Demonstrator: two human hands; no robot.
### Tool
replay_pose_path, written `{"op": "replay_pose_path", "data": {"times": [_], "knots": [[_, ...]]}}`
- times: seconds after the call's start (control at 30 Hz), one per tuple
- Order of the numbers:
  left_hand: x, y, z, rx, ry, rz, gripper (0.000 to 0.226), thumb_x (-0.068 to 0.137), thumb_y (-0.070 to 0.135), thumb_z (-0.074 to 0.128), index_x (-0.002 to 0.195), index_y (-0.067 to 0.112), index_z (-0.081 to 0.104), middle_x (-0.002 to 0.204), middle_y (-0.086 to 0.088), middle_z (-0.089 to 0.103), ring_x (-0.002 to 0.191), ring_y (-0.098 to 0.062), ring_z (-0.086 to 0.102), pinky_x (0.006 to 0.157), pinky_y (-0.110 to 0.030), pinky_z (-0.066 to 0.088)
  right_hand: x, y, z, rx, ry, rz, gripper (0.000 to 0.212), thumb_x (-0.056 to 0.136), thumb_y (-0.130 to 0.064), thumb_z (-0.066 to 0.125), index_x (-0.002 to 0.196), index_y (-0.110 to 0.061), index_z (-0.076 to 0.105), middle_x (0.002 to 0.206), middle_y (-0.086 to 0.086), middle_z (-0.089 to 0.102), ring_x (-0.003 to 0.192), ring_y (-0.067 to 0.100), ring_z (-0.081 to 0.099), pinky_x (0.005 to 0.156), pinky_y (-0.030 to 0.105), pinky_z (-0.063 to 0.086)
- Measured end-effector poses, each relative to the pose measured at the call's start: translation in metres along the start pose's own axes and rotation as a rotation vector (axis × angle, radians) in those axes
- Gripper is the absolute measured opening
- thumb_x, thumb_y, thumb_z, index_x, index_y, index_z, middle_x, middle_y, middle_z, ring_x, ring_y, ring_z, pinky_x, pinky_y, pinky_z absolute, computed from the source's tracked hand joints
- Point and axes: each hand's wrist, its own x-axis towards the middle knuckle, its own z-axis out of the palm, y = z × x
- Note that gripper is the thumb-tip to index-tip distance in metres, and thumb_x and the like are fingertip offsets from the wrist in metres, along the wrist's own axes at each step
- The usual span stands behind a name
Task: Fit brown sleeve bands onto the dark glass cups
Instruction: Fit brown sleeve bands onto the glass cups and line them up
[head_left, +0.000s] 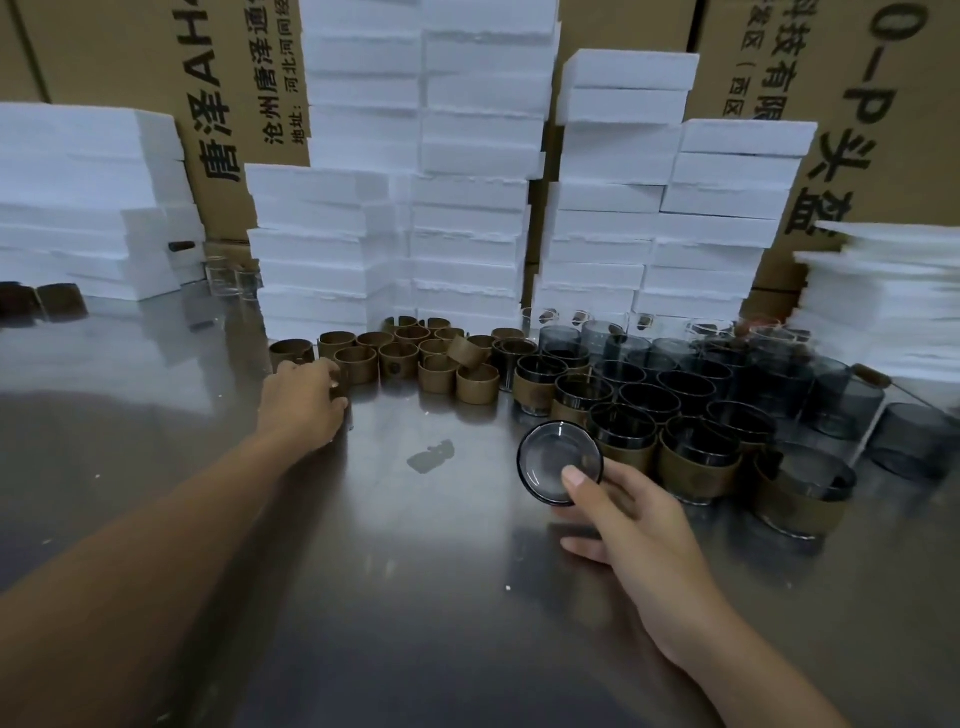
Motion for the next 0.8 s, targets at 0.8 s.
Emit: {"op": "replay_pose_path", "data": {"times": [0.8], "knots": [[-0.147, 0.142, -0.022, -1.149, -0.053, 0.307, 0.027, 0.094, 0.004, 0.054, 0.085, 0.029, 0.055, 0.092, 0.024, 0.061, 0.09, 0.005, 0.06, 0.082, -0.012, 0.046, -0.001, -0.018, -0.003, 0.233, 0.007, 0.141, 0.03, 0.095, -0.032, 0.055, 0.108, -0.008, 0.067, 0.109, 0.011, 0.071, 0.102, 0.023, 0.067, 0.069, 0.034, 0.057]]}}
